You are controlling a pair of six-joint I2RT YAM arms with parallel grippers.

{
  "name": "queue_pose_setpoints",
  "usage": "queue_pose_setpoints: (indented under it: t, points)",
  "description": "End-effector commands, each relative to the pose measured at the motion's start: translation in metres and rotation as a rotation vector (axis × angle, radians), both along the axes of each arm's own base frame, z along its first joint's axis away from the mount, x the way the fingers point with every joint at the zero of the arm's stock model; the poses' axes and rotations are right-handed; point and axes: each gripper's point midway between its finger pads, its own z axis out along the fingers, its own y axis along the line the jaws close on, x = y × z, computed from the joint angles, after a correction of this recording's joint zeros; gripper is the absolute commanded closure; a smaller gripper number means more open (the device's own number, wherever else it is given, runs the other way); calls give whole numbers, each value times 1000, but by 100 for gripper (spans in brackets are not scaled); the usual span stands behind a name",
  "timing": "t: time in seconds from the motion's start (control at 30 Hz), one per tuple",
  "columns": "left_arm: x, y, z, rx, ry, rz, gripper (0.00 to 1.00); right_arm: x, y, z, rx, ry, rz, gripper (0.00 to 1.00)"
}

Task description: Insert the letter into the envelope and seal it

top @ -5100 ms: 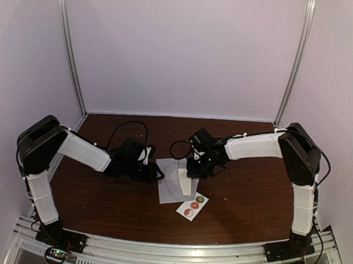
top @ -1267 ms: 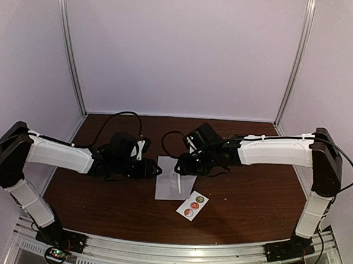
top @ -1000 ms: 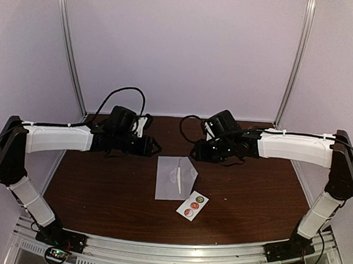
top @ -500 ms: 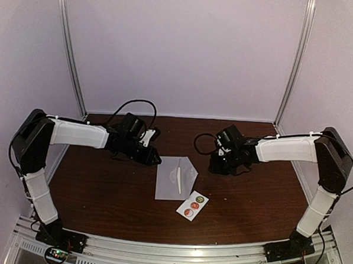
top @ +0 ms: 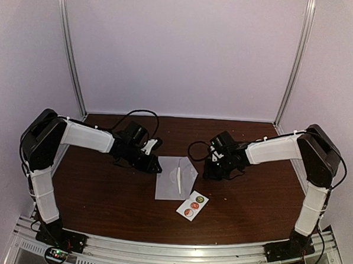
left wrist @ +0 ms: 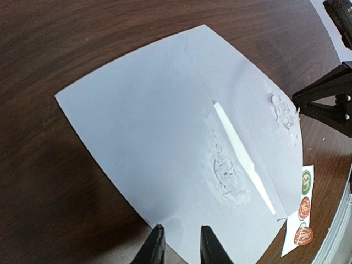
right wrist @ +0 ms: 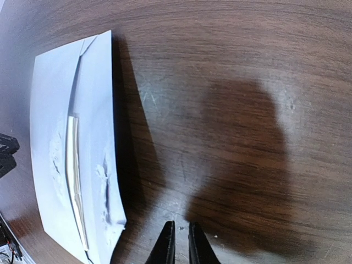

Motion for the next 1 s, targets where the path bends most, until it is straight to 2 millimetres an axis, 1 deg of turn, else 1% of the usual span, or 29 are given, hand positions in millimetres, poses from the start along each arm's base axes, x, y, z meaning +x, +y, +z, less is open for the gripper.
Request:
queue_pose_setpoints:
  t: [0.0, 0.1, 0.17, 0.27, 0.37, 0.43, 0.63, 0.77, 0.83, 0.97]
  points:
    - [0, -5, -6, -28, 16, -10, 78, 10, 18, 8, 62, -22, 29, 90]
    - [-1, -5, -9, -26, 21, -11, 78, 9, 27, 8, 80, -18, 54, 91]
    - [-2, -6, -12, -26, 32, -16, 78, 6, 37, 12, 118, -17, 88, 91]
    - [-4, -6, -19, -20, 46, -18, 79, 1, 55, 22, 172, -26, 139, 90]
    - [-5, -6, -21, -17, 53, -19, 79, 0, 68, 36, 195, -60, 173, 90]
    - [-6, -7, -21, -18, 53, -22, 79, -2, 76, 41, 211, -76, 193, 89]
    - [-9, -8, -24, -17, 65, -27, 79, -3, 96, 29, 214, -54, 230, 89]
    - [-9, -9, -24, -20, 66, -28, 79, -4, 112, 31, 230, -58, 254, 89]
    - [-10, -9, -24, -21, 69, -29, 79, -2, 116, 28, 232, -52, 253, 89]
    - [-10, -10, -23, -24, 70, -30, 79, -3, 118, 9, 218, -6, 242, 90]
